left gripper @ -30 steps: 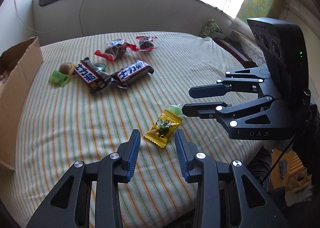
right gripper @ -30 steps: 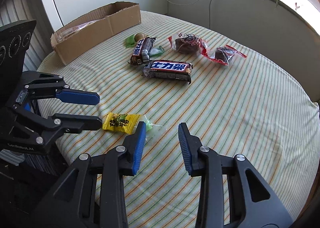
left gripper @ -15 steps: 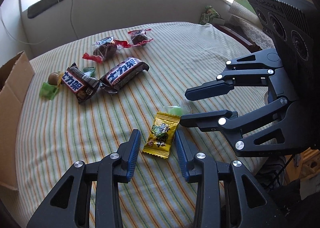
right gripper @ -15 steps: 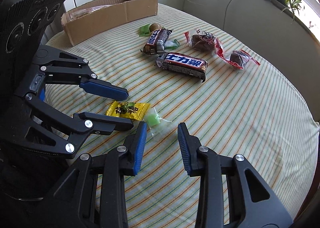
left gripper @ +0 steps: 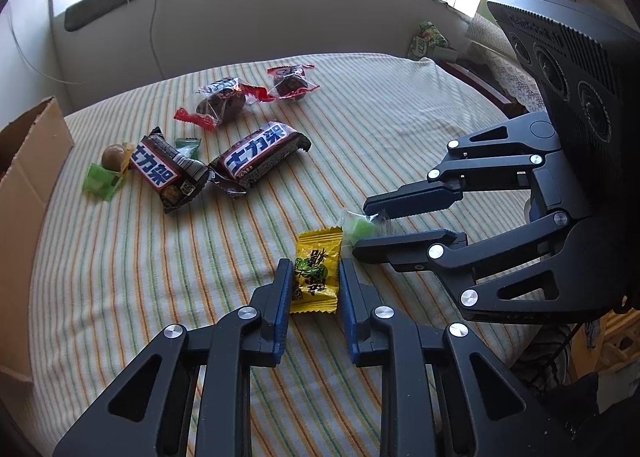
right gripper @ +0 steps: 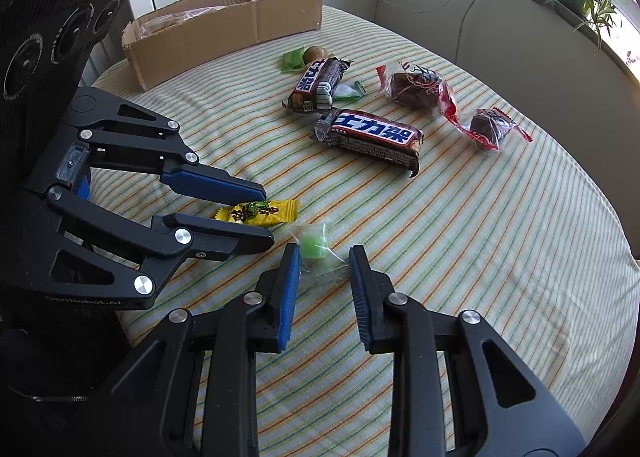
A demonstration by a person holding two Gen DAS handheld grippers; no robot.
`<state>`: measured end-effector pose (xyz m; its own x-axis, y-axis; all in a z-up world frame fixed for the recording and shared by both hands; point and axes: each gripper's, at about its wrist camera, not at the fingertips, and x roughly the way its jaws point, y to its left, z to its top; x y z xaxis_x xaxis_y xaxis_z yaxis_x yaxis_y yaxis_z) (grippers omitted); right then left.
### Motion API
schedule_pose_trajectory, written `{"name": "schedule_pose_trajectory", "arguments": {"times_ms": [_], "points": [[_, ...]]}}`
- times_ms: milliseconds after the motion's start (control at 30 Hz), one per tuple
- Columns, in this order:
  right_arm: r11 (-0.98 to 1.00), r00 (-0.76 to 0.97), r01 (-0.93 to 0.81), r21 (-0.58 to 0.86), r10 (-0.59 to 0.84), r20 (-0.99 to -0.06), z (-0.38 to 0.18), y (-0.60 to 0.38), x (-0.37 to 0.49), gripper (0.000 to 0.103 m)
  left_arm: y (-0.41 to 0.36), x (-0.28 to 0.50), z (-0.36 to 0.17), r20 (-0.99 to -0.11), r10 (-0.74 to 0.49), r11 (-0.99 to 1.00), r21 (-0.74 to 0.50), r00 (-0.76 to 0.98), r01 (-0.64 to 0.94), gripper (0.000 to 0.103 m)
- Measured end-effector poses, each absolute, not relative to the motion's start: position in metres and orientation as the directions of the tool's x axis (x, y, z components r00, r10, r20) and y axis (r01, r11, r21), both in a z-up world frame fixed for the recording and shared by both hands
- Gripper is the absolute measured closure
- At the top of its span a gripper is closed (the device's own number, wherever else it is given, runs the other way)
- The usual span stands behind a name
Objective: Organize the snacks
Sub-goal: 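Return to the snacks and grasp the yellow candy packet with the left gripper, then grasp the clear green candy with the right gripper while the left gripper carries the yellow packet to the box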
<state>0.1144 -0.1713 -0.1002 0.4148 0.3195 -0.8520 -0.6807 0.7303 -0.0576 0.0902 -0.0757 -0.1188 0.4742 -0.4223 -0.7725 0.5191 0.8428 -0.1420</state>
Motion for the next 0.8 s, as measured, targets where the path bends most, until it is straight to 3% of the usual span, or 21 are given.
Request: {"name": "schedule_pose_trajectory", "arguments": {"times_ms": [367,800], "points": [[0.758,0.468,-0.647,-0.085,0.306,-0.829,-0.078,-0.175,0.113,0.078,-0.05,0.083,-0.1,-0.742,-0.422,0.861,-0.149,0.521,0.486,0.082],[0.744,0.501,-0.665,-0.057,0.388,-0.773,-0.042,-0.127,0.133,0.078,0.028,0.095,-0.058,-0.668,-0.354,0.925,-0.147,0.654,0.351,0.082]]}}
